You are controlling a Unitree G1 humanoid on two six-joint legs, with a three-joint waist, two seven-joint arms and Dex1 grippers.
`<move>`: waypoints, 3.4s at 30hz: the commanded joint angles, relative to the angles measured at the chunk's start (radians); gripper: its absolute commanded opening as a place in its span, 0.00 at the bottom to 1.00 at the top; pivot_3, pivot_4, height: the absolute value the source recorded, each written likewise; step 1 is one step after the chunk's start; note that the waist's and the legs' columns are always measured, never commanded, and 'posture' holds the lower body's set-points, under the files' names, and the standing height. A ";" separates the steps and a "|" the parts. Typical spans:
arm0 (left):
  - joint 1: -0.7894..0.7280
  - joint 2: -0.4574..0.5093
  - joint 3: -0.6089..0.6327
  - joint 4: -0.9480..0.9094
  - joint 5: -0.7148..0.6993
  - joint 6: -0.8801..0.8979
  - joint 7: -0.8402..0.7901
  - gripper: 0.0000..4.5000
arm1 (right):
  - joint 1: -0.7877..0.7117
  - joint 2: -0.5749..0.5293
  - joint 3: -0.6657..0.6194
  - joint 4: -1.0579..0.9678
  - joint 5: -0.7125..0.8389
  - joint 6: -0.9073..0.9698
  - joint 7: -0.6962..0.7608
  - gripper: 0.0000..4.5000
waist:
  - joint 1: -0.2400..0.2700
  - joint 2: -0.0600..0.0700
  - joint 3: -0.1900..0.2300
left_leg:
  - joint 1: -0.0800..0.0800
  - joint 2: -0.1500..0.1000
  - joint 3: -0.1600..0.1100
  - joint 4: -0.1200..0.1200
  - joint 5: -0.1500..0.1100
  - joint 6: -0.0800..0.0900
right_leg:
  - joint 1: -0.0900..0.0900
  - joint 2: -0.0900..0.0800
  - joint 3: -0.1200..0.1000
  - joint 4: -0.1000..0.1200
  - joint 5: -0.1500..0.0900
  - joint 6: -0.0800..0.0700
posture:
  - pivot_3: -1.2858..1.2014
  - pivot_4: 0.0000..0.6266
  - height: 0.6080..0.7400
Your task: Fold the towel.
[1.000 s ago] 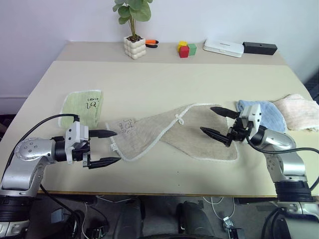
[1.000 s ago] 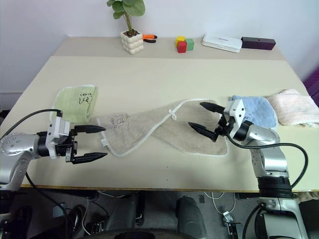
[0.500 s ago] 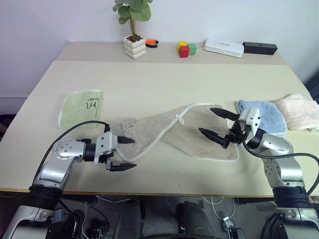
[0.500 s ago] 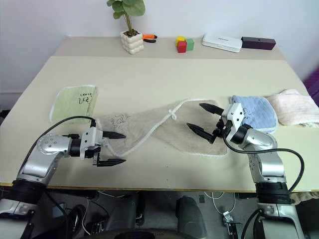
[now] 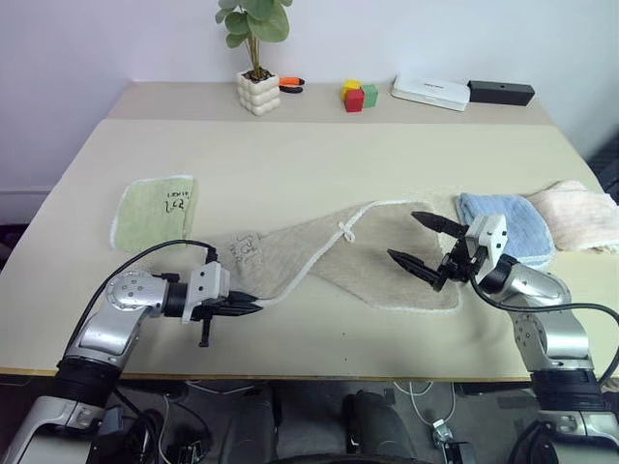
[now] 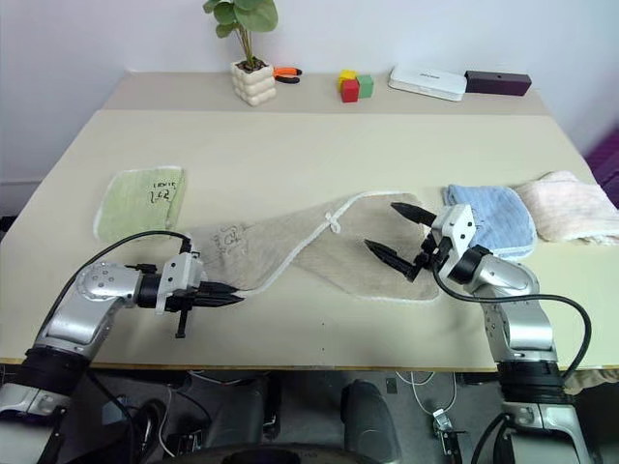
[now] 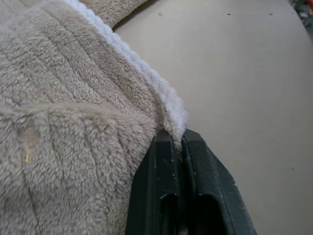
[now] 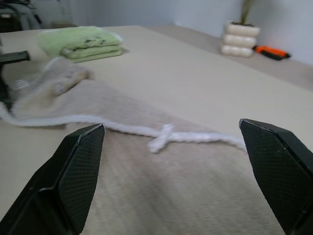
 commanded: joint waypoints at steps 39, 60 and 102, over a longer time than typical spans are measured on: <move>0.380 0.113 0.321 -0.345 -0.267 0.183 0.026 0.00 | -0.656 0.090 0.063 0.976 -0.325 0.022 -0.197 0.47 | -0.023 0.001 0.001 | 0.000 0.000 0.006 -0.003 0.000 0.000 | -0.005 -0.001 0.006 0.001 -0.001 -0.001 | 0.52 0.24 1.00; 0.032 -0.017 0.367 0.015 -0.154 0.103 0.335 0.00 | -0.360 -0.043 0.026 0.456 -0.225 -0.072 -0.008 0.01 | -0.021 0.001 0.001 | 0.000 0.000 0.011 -0.002 -0.001 0.001 | -0.006 0.000 0.010 0.002 -0.001 0.000 | 0.52 0.24 1.00; -0.196 0.061 0.305 0.279 -0.136 -0.175 -0.084 0.00 | -0.009 -0.114 -0.087 0.141 -0.031 -0.229 0.095 0.01 | -0.014 -0.001 0.004 | -0.001 0.000 0.017 0.001 -0.001 0.002 | -0.008 -0.001 0.014 0.003 -0.001 0.006 | 0.52 0.24 1.00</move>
